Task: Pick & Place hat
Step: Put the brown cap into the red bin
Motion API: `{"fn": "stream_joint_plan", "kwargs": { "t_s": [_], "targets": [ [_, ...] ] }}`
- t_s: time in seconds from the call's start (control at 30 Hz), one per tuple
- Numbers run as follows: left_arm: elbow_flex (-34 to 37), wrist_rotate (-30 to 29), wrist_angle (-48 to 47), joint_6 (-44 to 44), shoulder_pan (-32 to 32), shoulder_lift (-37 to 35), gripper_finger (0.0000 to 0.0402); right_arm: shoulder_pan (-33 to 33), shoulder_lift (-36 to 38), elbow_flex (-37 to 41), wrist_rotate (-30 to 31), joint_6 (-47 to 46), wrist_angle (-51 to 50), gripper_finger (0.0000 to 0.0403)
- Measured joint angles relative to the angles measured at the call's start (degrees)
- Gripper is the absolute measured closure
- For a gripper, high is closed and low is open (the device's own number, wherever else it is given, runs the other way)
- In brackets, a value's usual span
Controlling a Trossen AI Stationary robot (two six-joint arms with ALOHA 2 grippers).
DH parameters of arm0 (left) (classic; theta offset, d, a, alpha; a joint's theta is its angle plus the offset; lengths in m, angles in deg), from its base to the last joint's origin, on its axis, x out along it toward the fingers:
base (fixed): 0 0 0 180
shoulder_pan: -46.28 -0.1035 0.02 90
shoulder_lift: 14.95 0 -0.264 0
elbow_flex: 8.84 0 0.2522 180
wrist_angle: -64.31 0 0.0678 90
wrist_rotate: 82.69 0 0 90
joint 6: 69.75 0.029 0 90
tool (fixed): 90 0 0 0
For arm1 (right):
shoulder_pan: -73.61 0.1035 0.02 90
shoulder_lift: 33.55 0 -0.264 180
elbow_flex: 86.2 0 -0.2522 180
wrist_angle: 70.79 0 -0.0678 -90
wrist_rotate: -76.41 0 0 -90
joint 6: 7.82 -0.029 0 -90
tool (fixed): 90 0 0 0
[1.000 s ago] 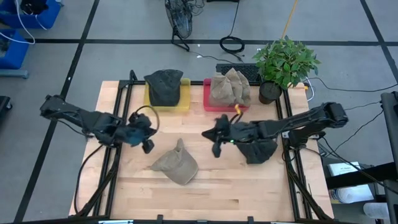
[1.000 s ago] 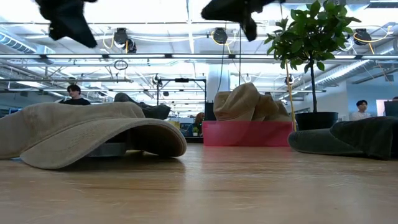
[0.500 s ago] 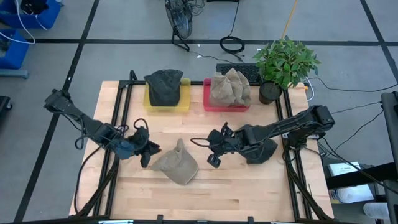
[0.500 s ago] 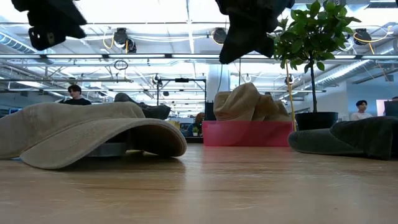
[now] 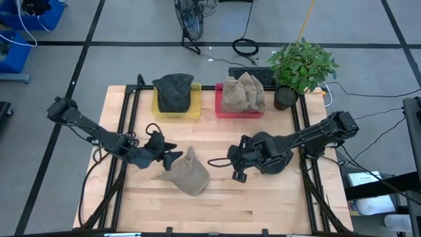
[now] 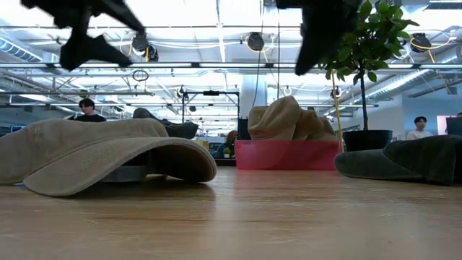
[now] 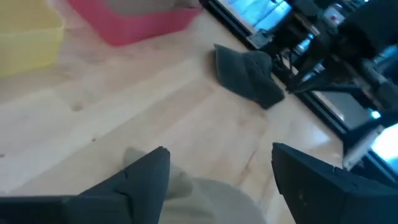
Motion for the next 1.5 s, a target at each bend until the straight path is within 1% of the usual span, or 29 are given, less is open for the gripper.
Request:
{"fn": "stream_joint_plan", "kwargs": {
  "t_s": [0.07, 0.13, 0.2, 0.27, 0.33, 0.4, 0.47, 0.53, 0.63, 0.73, 0.87, 0.97, 1.1, 1.17, 1.23, 1.33, 1.4, 1.43, 1.5],
  "targets": [
    [-4.18, 0.05, -5.05, -2.13, -0.76, 3.01, 0.0120, 0.06, 0.27, 0.04, 0.17, 1.15, -1.50, 0.0403],
    [-9.06, 0.07, -14.09, -5.67, -1.16, 6.51, 0.0119, -0.02, 0.34, 0.02, 1.39, 2.58, -1.37, 0.0403],
    [-14.26, 1.58, -23.57, -11.54, -1.78, 10.16, 0.0119, -0.15, 0.35, 0.07, 3.25, 4.33, -1.52, 0.0403],
    [-18.56, 6.44, -34.66, -18.20, -2.43, 13.14, 0.0119, -0.48, 0.46, 0.09, 4.87, 5.78, -0.08, 0.0403],
    [-20.85, 13.76, -43.29, -24.15, -3.04, 15.61, 0.0119, -1.09, 0.46, 0.15, 5.58, 6.84, 0.75, 0.0403],
    [-20.90, 19.76, -47.31, -27.38, -3.01, 17.51, 0.0119, -1.48, 0.46, 0.20, 6.11, 8.00, 1.07, 0.0403],
    [-19.60, 23.15, -47.10, -27.74, -2.49, 18.52, 0.0119, -2.00, 0.46, 0.20, 6.11, 9.66, 1.19, 0.0403],
    [-18.05, 24.99, -43.93, -27.49, -1.53, 19.13, 0.0119, -2.47, 0.46, 0.20, 6.02, 10.30, 1.29, 0.0403],
    [-15.84, 26.58, -35.82, -22.73, -0.23, 20.09, 0.0119, -2.78, 0.46, 0.20, 6.01, 10.31, 1.29, 0.0403],
    [-14.06, 27.60, -30.64, -19.09, 0.88, 19.98, 0.0119, -2.78, 0.46, 0.20, 5.96, 10.96, 1.30, 0.0403],
    [-11.89, 27.69, -30.90, -20.72, 1.50, 20.02, 0.0119, -2.98, 0.46, 0.20, 5.93, 10.99, 1.41, 0.0403],
    [-10.35, 28.11, -30.06, -20.31, 1.50, 20.01, 0.0119, -3.19, 0.46, 0.20, 5.95, 10.99, 2.37, 0.0403],
    [-7.36, 32.57, -22.08, -14.01, 1.48, 20.03, 0.0119, -3.14, 0.46, 0.20, 5.91, 10.99, 4.35, 0.0403],
    [-5.98, 33.61, -17.82, -11.34, 1.53, 20.01, 0.0119, -3.13, 0.46, 0.20, 5.90, 10.99, 5.27, 0.0403],
    [-4.68, 33.57, -16.21, -10.65, 1.48, 20.01, 0.0119, -3.13, 0.46, 0.20, 5.90, 10.87, 6.08, 0.0403],
    [-3.23, 33.30, -16.43, -12.09, 1.03, 20.01, 0.0119, -3.15, 0.44, 0.20, 5.90, 10.40, 7.08, 0.0403],
    [-2.78, 34.01, -16.40, -12.01, 0.80, 20.01, 0.0128, -3.13, 0.44, 0.20, 5.93, 10.33, 7.43, 0.0403],
    [-2.78, 34.27, -16.31, -11.53, 0.73, 20.01, 0.0139, -3.13, 0.44, 0.20, 5.93, 10.34, 7.57, 0.0403],
    [-2.78, 34.56, -15.64, -10.46, 0.61, 20.01, 0.0174, -3.13, 0.44, 0.20, 5.94, 10.33, 7.91, 0.0403]
  ]
}}
